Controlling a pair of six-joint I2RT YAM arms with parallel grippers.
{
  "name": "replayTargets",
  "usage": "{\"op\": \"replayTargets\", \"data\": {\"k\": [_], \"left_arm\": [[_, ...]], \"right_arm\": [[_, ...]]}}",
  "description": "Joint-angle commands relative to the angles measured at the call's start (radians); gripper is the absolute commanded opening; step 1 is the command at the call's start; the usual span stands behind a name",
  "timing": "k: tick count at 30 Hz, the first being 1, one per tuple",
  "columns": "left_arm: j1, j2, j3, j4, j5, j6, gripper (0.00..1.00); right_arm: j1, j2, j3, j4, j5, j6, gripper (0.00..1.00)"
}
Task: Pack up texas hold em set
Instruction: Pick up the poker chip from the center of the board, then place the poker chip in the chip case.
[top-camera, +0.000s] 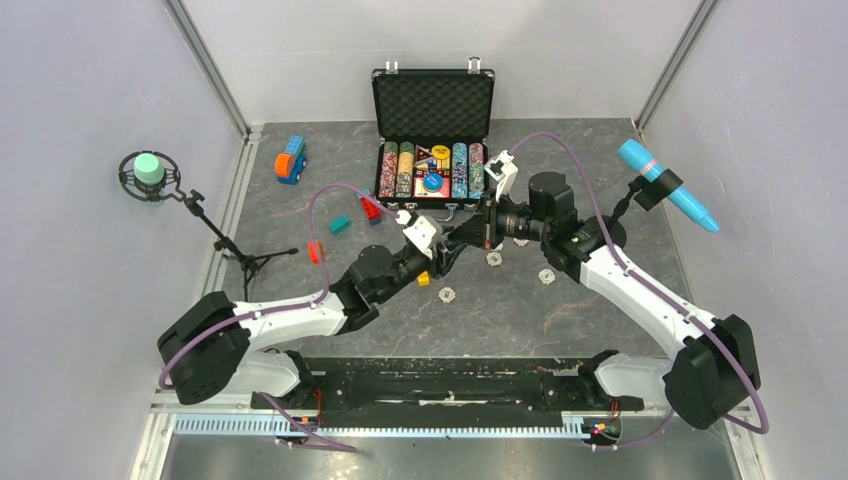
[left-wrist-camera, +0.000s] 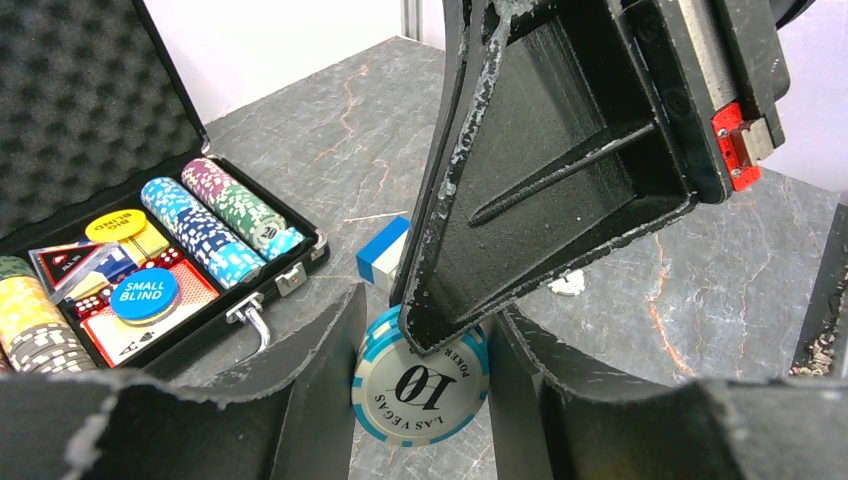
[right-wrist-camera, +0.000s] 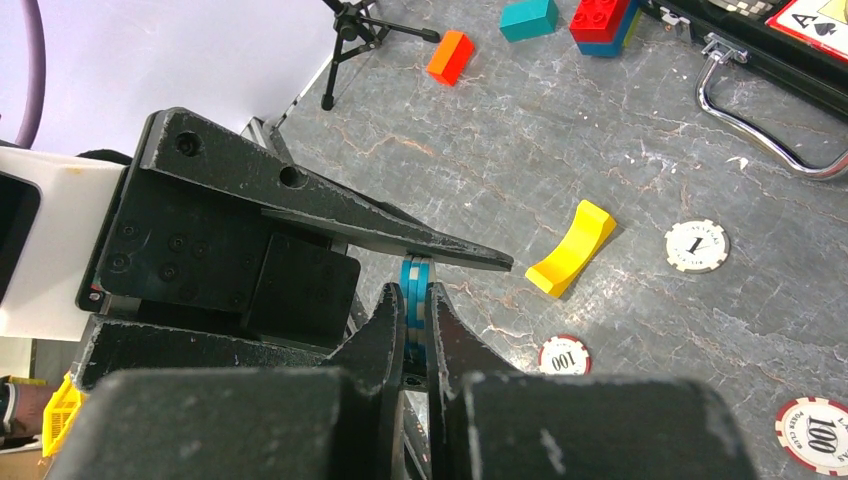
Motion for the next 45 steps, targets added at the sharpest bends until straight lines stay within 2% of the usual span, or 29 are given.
{"op": "replayTargets", "data": {"k": [1,5,8,9,10,11,14,16,23,29,34,37,42,45], "left_arm": [[-0.005,-0.002,0.036,0.041,0.025,-0.006,0.34],[-0.005,-0.004,0.036,0.038,0.025,-0.005,0.03],[-0.004,-0.007,0.036,0.038,0.020,-0.005,0.02],[-0.004,-0.006,0.038,0.035,0.021,-0.006,0.09],[-0.005,-0.007,0.041,0.031,0.020,-0.005,0.28],[-0.005,-0.007,0.040,0.029,0.019,-0.005,0.51],[-0.005,-0.013,0.037,0.033,0.005,-0.005,0.85],[-0.004,-0.019,0.032,0.034,-0.002,-0.005,0.99],[-0.005,-0.103,0.032,-0.088,-0.049,-0.043,1.00],[-0.003,-0.194,0.089,-0.396,-0.300,-0.180,1.00],[0.003,-0.264,0.149,-0.617,-0.400,-0.282,1.00],[0.045,-0.297,0.185,-0.722,-0.367,-0.328,1.00],[0.211,-0.321,0.252,-0.887,-0.222,-0.430,1.00],[0.272,-0.325,0.279,-0.941,-0.192,-0.439,1.00]], "right_arm": [[0.002,0.002,0.029,0.003,-0.008,-0.015,0.00],[0.003,0.003,0.032,0.003,-0.008,-0.015,0.00],[0.002,0.006,0.033,0.004,-0.008,-0.015,0.00],[0.002,0.007,0.034,0.004,-0.009,-0.017,0.00],[0.003,0.007,0.035,0.003,-0.009,-0.015,0.00],[0.002,0.006,0.034,0.004,-0.006,-0.015,0.00],[0.002,-0.003,0.033,0.006,0.016,-0.015,0.00],[0.002,-0.013,0.031,0.011,0.038,-0.016,0.00],[0.001,-0.059,0.040,0.018,0.172,-0.050,0.00],[-0.013,-0.096,0.023,0.061,0.276,-0.121,0.00],[-0.032,-0.089,0.032,0.066,0.284,-0.157,0.00],[-0.037,-0.094,0.029,0.082,0.301,-0.209,0.00],[-0.045,-0.090,0.026,0.108,0.355,-0.324,0.00],[-0.051,-0.087,-0.002,0.161,0.335,-0.442,0.00]]}}
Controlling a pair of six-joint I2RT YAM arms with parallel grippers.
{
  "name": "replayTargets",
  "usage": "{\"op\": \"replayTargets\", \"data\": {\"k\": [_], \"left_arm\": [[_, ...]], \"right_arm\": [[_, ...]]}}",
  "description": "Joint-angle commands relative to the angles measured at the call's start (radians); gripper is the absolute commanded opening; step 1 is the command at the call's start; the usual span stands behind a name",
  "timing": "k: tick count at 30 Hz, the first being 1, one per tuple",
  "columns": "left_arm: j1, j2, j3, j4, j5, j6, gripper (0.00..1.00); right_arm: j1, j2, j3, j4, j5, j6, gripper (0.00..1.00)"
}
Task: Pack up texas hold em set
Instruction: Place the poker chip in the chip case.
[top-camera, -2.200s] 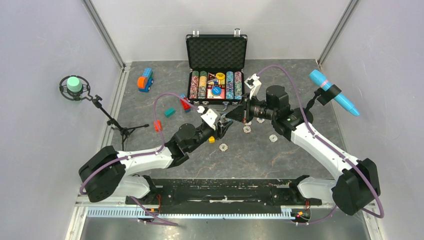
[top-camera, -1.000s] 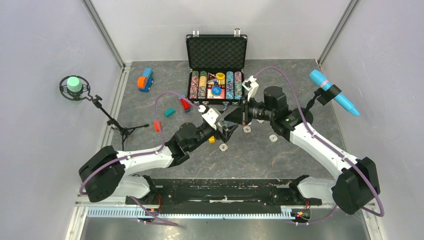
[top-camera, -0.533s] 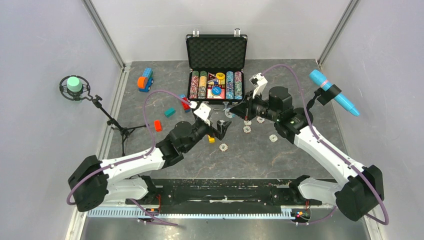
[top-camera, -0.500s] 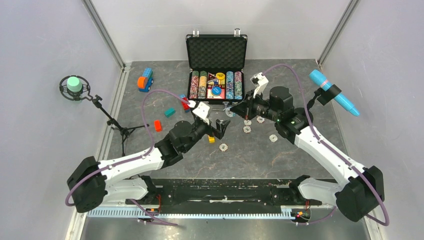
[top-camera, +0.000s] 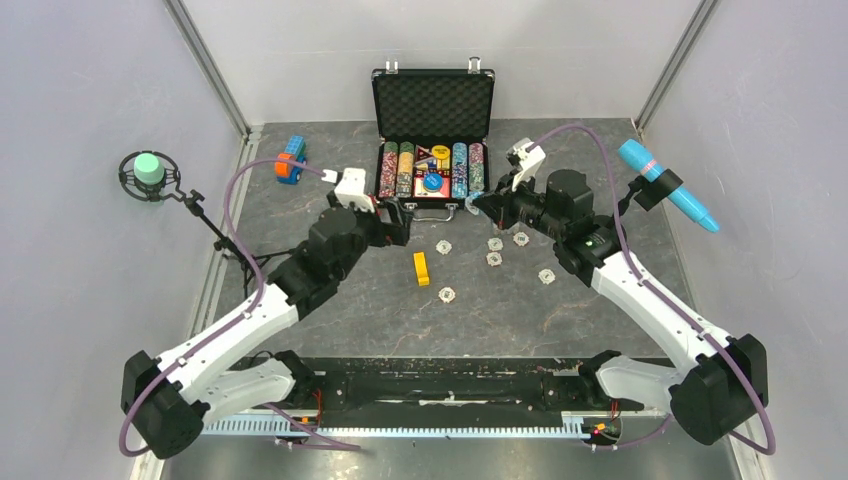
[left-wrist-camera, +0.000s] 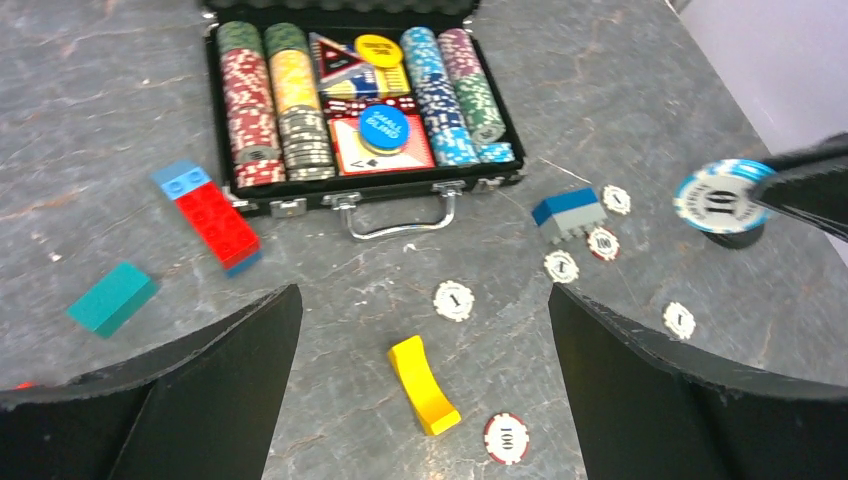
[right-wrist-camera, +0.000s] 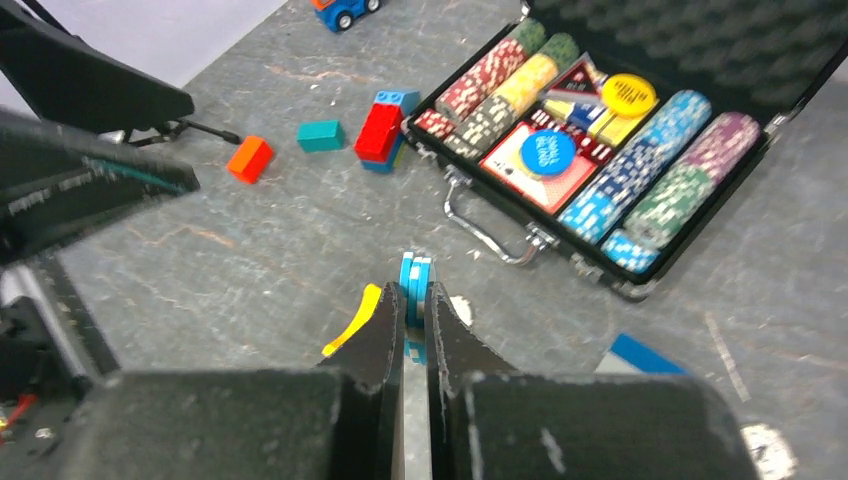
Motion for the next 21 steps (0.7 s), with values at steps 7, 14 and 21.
{"op": "replayTargets", "data": {"k": [7,14,21], "left_arm": [[0.128,0.014,0.158,-0.258,0.117,-0.037,1.00],[0.178,0.018,0.197,-0.338,0.133,0.050,1.00],[0.215,0.026,0.223,-0.399,0.154,0.166,1.00]], "right_arm": [[-0.035,0.016,-0.076,0.294,-0.124,-0.502,0.00],[-0.102,0.226,0.173,0.034,-0.211,-0.701,0.00],[-0.113,0.433,0.386,-0.145,-0.269,-0.845,0.00]]}}
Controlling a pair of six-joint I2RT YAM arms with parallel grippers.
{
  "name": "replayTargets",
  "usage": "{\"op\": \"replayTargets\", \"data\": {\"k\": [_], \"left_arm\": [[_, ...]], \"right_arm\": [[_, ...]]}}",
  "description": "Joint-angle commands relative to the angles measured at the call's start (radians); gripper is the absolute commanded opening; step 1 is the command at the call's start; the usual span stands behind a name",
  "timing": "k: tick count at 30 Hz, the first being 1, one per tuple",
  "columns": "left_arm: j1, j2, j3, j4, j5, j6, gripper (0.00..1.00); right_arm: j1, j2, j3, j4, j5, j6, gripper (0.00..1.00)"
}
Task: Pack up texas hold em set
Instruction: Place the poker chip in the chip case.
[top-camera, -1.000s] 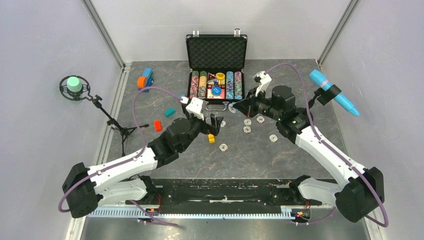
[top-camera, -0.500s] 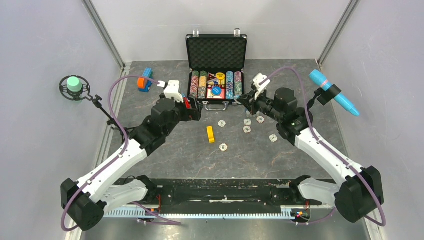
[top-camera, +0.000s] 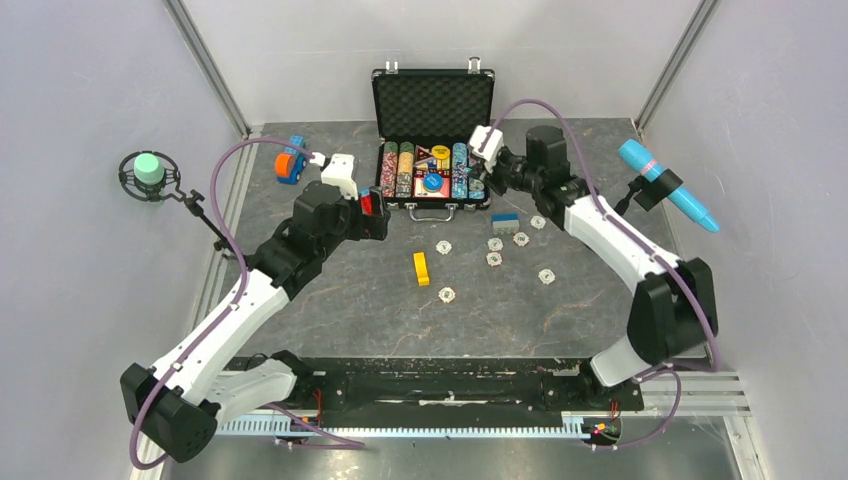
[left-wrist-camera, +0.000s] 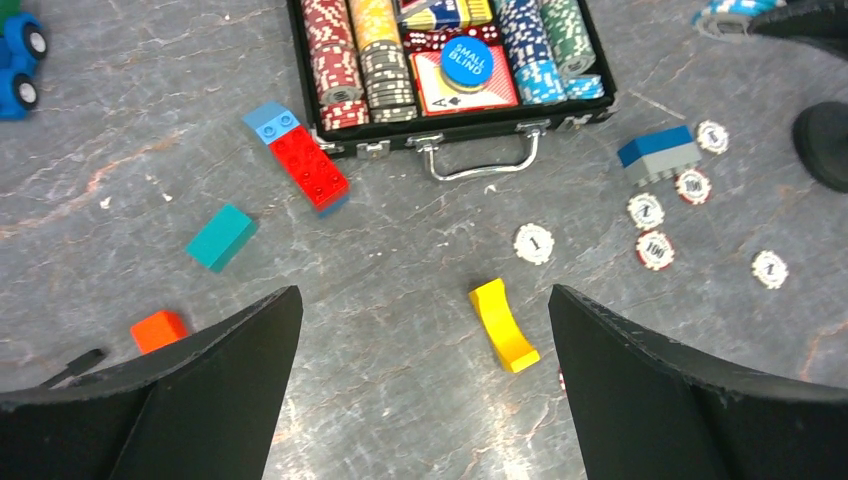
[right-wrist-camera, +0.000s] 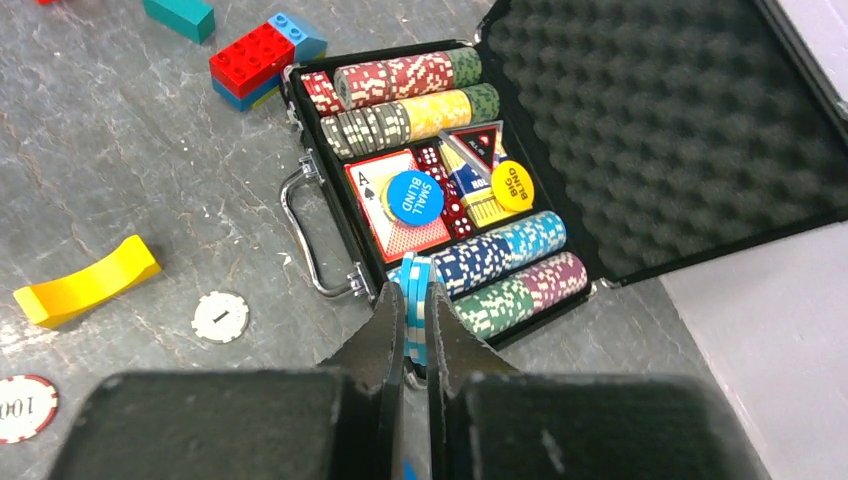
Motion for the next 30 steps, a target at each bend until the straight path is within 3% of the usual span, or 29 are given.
{"op": "replayTargets", "data": {"k": [1,11,18,30], "left_arm": [[0.021,-0.002,0.039,-0.036,0.030,0.125,1.00],[0.043,-0.043,-0.024,0.000,0.031,0.169,1.00],[0.044,-0.041,-0.031,0.002,0.032,0.173,1.00],[0.048,-0.032,-0.038,0.003,0.041,0.182,1.00]], "right_arm": [[-0.006,0.118,0.175,-0.155,-0.062,-0.142,0.00],[-0.043,0.395,0.508,-0.524,-0.159,-0.311,0.00],[-0.113,0.493,0.588,-0.570,-0.216,-0.241,0.00],[-0.119,0.591,0.645,-0.630,-0.242,-0.261,0.00]]}}
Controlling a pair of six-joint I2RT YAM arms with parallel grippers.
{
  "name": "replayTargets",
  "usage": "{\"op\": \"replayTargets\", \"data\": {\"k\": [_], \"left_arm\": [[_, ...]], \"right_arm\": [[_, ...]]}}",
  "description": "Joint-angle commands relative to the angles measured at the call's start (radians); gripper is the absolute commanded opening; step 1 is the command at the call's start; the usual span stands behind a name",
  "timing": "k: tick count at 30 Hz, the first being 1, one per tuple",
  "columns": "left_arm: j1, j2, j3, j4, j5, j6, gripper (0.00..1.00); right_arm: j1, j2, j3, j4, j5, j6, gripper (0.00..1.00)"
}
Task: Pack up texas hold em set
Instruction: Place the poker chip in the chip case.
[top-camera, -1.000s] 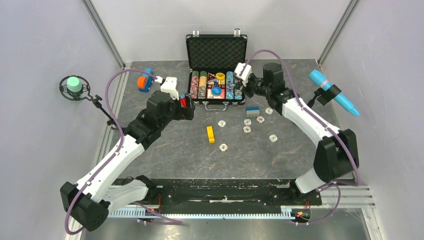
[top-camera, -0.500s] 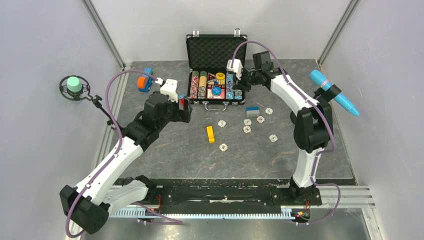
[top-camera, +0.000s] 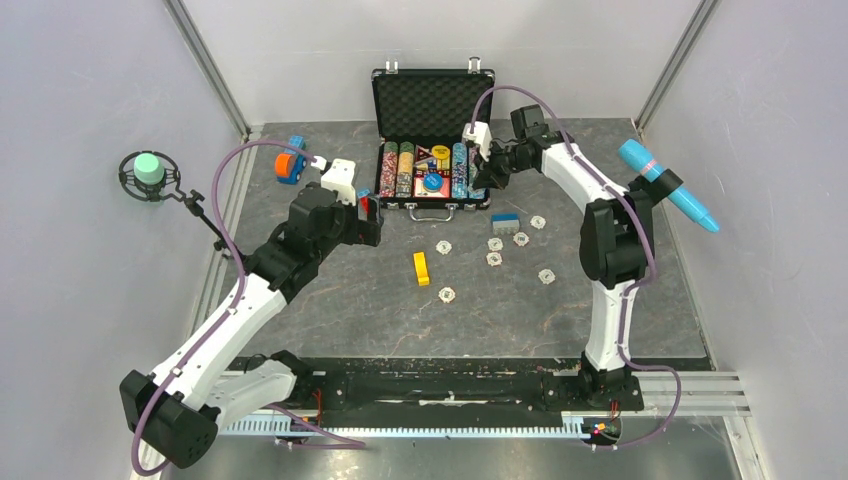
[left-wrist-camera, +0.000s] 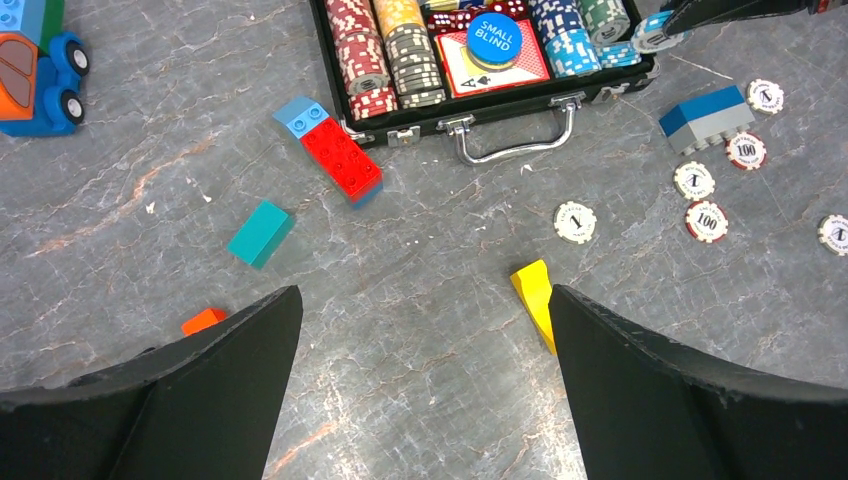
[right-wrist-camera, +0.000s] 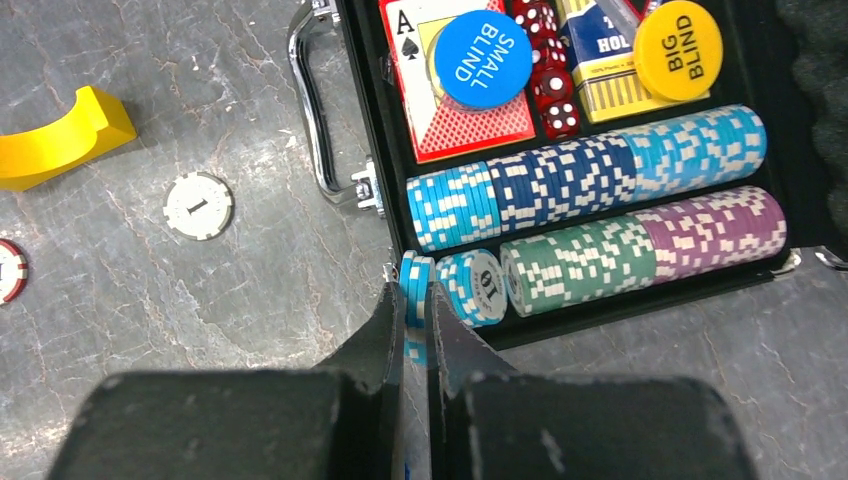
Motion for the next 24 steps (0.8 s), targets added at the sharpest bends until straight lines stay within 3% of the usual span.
{"op": "replayTargets", "data": {"k": [1,24], "left_arm": [[0.008,-0.004,-0.007,0.021,0.014,0.053,1.00],[0.017,0.010,-0.007,0.021,0.023,0.050,1.00]], "right_arm": [[0.002,0.019,0.056,-0.019,-0.045,-0.003,0.00],[-0.006,0.081,0.065,-0.013,-0.007,0.008,0.00]]}}
